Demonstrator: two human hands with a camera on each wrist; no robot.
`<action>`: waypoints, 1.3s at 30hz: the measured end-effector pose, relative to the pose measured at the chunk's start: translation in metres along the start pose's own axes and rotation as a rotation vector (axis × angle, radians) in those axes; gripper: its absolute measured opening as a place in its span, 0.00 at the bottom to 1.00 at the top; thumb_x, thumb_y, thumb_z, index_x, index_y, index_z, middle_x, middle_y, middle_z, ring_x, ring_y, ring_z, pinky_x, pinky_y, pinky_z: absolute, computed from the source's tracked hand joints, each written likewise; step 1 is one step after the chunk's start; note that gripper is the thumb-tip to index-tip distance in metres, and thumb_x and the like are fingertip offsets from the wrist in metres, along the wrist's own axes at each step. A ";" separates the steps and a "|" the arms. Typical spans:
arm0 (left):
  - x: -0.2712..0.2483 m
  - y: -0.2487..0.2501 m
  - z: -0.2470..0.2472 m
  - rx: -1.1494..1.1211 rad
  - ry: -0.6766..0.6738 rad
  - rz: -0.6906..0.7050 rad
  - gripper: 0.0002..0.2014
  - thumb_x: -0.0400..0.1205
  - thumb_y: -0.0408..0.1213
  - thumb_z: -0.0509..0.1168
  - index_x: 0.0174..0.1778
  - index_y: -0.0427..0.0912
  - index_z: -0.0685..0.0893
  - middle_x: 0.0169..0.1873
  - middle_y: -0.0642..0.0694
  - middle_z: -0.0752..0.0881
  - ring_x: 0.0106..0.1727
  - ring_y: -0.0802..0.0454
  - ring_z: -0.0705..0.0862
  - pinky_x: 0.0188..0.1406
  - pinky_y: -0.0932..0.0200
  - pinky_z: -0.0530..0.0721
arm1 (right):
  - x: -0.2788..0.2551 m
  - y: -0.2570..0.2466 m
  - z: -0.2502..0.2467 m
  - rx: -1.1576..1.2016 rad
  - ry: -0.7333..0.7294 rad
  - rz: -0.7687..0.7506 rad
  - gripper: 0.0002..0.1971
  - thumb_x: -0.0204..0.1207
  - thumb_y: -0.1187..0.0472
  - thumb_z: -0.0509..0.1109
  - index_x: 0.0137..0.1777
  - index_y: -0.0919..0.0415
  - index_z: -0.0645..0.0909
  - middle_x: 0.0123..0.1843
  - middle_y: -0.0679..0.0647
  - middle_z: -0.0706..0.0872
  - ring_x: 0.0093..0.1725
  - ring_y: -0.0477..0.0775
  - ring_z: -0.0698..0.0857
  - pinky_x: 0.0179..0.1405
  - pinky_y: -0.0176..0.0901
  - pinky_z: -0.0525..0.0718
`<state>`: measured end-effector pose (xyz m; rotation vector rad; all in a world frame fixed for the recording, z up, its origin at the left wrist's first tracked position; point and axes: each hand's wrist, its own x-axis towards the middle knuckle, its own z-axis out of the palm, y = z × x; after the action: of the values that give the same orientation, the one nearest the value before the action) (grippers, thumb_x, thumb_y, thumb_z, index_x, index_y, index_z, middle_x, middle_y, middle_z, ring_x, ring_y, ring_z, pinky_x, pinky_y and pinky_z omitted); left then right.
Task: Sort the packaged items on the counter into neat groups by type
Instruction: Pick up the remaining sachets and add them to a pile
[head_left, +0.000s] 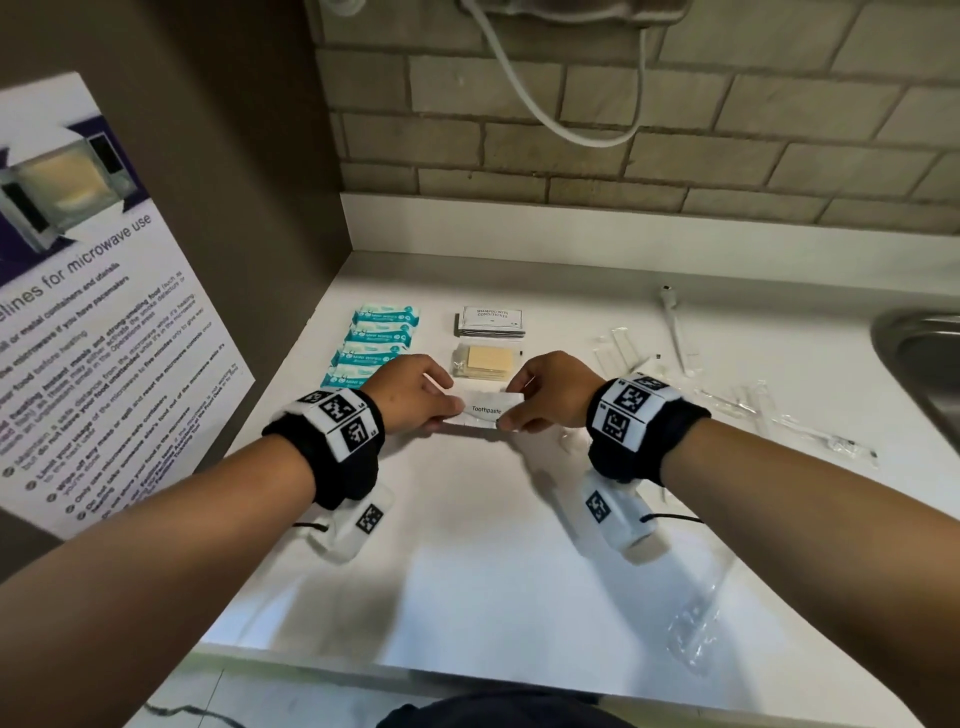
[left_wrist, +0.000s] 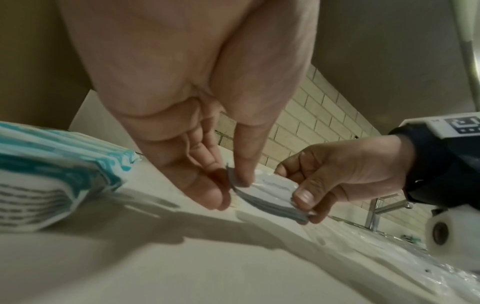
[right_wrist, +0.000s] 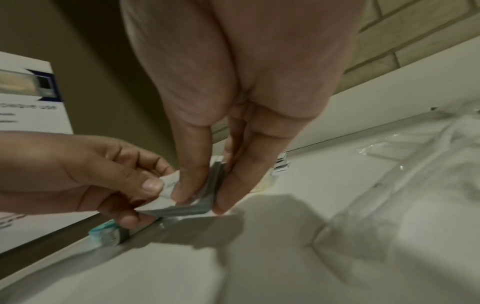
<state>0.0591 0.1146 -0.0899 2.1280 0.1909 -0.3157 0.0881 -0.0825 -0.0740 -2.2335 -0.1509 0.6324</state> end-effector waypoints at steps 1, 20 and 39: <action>0.004 0.000 0.002 -0.004 0.023 -0.012 0.16 0.76 0.34 0.76 0.55 0.39 0.79 0.41 0.39 0.89 0.28 0.49 0.86 0.31 0.57 0.87 | 0.003 0.000 0.000 0.052 0.017 0.022 0.19 0.63 0.72 0.83 0.52 0.66 0.81 0.36 0.55 0.86 0.27 0.48 0.87 0.28 0.34 0.88; 0.035 0.001 0.008 0.206 0.068 -0.119 0.22 0.71 0.43 0.78 0.54 0.44 0.74 0.36 0.41 0.90 0.35 0.45 0.87 0.52 0.46 0.88 | 0.034 0.002 0.013 -0.220 0.163 0.112 0.10 0.61 0.62 0.80 0.44 0.56 0.90 0.26 0.46 0.81 0.25 0.44 0.75 0.22 0.30 0.70; 0.035 0.008 0.002 0.488 -0.032 0.021 0.28 0.68 0.50 0.80 0.64 0.49 0.85 0.57 0.49 0.87 0.51 0.53 0.80 0.53 0.64 0.74 | 0.026 -0.008 0.016 -0.532 0.062 -0.046 0.22 0.64 0.54 0.81 0.58 0.60 0.88 0.54 0.55 0.90 0.54 0.57 0.87 0.52 0.43 0.86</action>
<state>0.0942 0.1092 -0.0951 2.6022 0.0758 -0.4154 0.1035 -0.0585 -0.0880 -2.7464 -0.3741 0.5413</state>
